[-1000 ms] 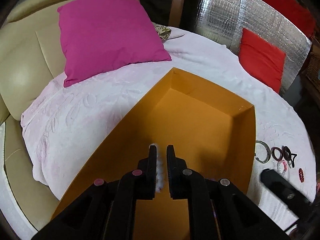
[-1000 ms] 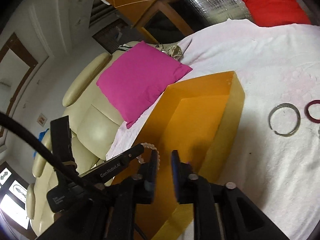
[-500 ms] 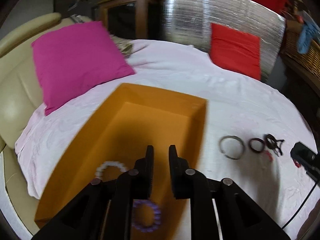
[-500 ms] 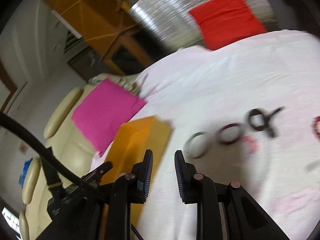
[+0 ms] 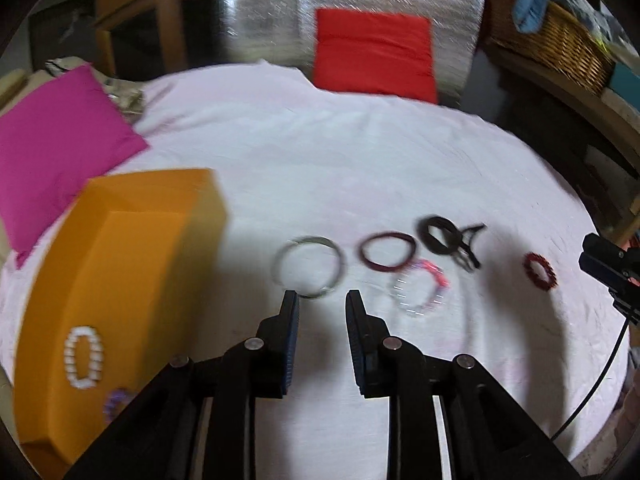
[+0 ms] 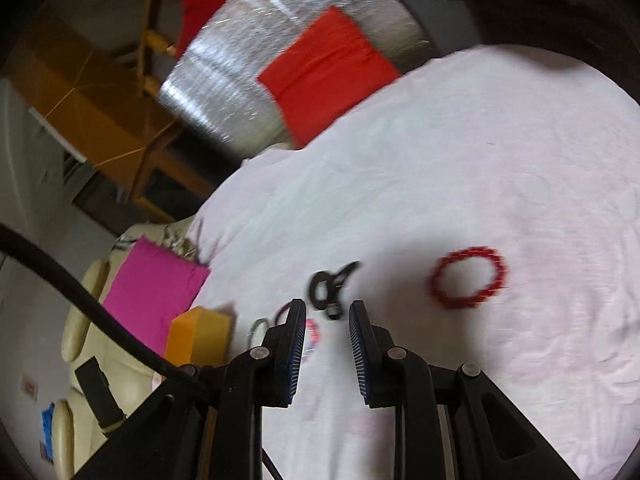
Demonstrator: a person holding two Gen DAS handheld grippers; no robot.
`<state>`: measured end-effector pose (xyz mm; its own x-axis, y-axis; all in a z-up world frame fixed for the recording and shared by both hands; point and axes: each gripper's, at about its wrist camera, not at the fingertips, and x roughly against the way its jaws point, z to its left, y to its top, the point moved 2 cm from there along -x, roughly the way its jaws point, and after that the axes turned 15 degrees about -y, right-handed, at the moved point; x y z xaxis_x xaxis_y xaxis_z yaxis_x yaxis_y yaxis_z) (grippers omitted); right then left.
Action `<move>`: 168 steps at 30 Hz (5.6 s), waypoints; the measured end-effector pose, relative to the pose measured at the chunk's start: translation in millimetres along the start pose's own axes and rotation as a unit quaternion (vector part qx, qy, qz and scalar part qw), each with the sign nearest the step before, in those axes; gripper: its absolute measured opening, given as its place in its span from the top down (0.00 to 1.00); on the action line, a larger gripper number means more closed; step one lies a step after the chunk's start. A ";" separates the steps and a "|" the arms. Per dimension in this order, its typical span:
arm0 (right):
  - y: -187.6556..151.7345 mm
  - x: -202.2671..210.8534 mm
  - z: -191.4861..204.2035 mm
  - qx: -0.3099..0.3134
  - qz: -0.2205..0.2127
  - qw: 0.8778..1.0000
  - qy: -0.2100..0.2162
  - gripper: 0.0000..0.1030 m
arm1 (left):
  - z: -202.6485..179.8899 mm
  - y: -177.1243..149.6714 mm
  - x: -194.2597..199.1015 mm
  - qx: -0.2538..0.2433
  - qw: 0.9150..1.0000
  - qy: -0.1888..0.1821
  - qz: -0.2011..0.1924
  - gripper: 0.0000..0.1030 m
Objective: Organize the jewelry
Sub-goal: 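Move the right tool to the red bead bracelet while the left tool grasps the dark red cord bangle, then grasp the red bead bracelet with the right tool while the left tool carries the bangle into the box, then grasp the black claw clip with the right tool while the left tool grasps the pink bead bracelet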
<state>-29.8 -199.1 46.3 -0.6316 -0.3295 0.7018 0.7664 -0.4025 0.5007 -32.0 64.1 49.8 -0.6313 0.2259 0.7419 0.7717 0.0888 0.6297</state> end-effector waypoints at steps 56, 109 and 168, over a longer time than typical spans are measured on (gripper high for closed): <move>27.6 -40.8 -39.5 0.047 -0.004 0.987 -0.157 0.90 | -27.6 43.6 -37.8 -0.100 0.993 -0.067 -0.015 0.95; -138.4 -32.5 259.8 0.217 0.036 0.960 0.171 0.90 | 204.9 1.1 85.1 0.117 0.987 0.085 -0.076 0.95; -33.3 -39.6 103.4 0.091 0.003 0.996 0.014 0.63 | 45.3 32.3 35.4 -0.064 0.986 0.134 -0.078 0.42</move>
<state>-18.2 -84.4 54.2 -0.6273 -0.3558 0.6927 0.7777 -0.2398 0.5811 -26.0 119.0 85.9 -0.7526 -0.0477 0.6567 0.6581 -0.0242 0.7525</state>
